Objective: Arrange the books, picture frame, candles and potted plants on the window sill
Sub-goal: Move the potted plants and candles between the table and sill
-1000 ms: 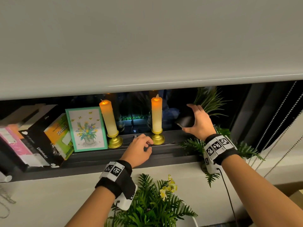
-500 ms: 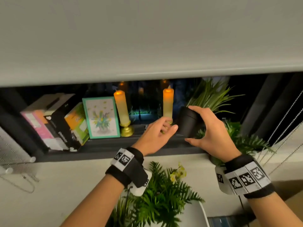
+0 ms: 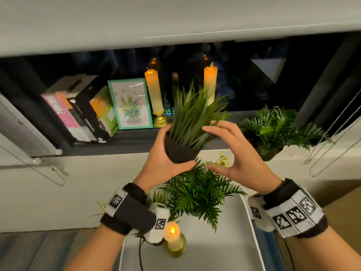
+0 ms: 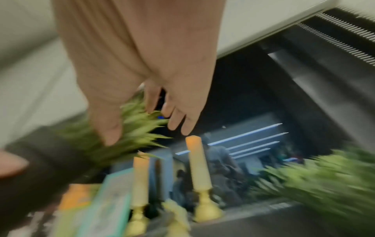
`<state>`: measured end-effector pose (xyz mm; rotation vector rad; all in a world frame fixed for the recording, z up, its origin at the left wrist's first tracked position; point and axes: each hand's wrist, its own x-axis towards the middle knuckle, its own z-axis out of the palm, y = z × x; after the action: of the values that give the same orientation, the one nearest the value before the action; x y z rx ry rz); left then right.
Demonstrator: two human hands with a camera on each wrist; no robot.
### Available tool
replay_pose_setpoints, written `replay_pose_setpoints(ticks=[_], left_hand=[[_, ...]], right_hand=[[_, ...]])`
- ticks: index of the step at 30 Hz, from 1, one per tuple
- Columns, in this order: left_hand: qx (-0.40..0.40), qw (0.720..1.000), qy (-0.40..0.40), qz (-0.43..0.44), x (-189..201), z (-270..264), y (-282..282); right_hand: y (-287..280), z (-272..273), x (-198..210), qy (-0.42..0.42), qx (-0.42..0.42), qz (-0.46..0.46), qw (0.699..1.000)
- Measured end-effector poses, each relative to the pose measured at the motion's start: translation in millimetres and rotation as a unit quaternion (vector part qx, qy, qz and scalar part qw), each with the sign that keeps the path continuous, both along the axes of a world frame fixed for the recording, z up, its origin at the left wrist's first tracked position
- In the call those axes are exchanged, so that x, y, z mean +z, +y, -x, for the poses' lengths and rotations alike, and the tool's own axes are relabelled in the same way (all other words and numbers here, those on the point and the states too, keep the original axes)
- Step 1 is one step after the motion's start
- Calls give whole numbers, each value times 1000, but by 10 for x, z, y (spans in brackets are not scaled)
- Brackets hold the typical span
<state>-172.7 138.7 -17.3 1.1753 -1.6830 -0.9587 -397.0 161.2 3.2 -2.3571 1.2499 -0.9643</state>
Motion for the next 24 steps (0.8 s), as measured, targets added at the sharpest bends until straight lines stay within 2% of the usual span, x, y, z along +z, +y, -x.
replay_pose_setpoints(ticks=[2, 4, 6, 9, 11, 13, 14, 15, 17, 18, 20, 22, 24], left_hand=[[46, 999, -8, 0, -53, -201, 111], [88, 996, -17, -14, -80, -355, 196], [130, 991, -27, -19, -92, -451, 254], [176, 984, -31, -18, -99, -533, 307], [195, 980, -28, -15, -106, -565, 307], [205, 978, -26, -10, -121, -587, 279], [207, 978, -26, -8, -129, -595, 258], [207, 978, -25, -4, -134, -600, 232], [211, 977, -25, 4, -141, -606, 174], [213, 977, -24, 5, -134, -599, 148], [216, 976, -22, 8, -120, -579, 93], [212, 977, -27, 11, -113, -555, 48], [210, 977, -33, 11, -125, -539, 19]], right_hand=[[-66, 143, -132, -67, -68, 15, 995], [-174, 380, -361, -131, -168, 19, 977], [-259, 624, -632, -145, -276, -5, 950], [-303, 863, -920, -120, -384, -127, 907], [-314, 945, -970, -78, -349, -195, 913], [-337, 963, -927, -52, -234, -321, 916], [-344, 966, -904, -28, -170, -412, 895], [-366, 992, -915, 2, -127, -494, 860], [-431, 1041, -962, 77, -112, -595, 793], [-508, 1104, -1029, 101, -140, -604, 778], [-717, 1253, -1109, 156, -262, -559, 771], [-932, 1423, -1188, 166, -377, -475, 778], [-1008, 1508, -1185, 164, -429, -415, 785]])
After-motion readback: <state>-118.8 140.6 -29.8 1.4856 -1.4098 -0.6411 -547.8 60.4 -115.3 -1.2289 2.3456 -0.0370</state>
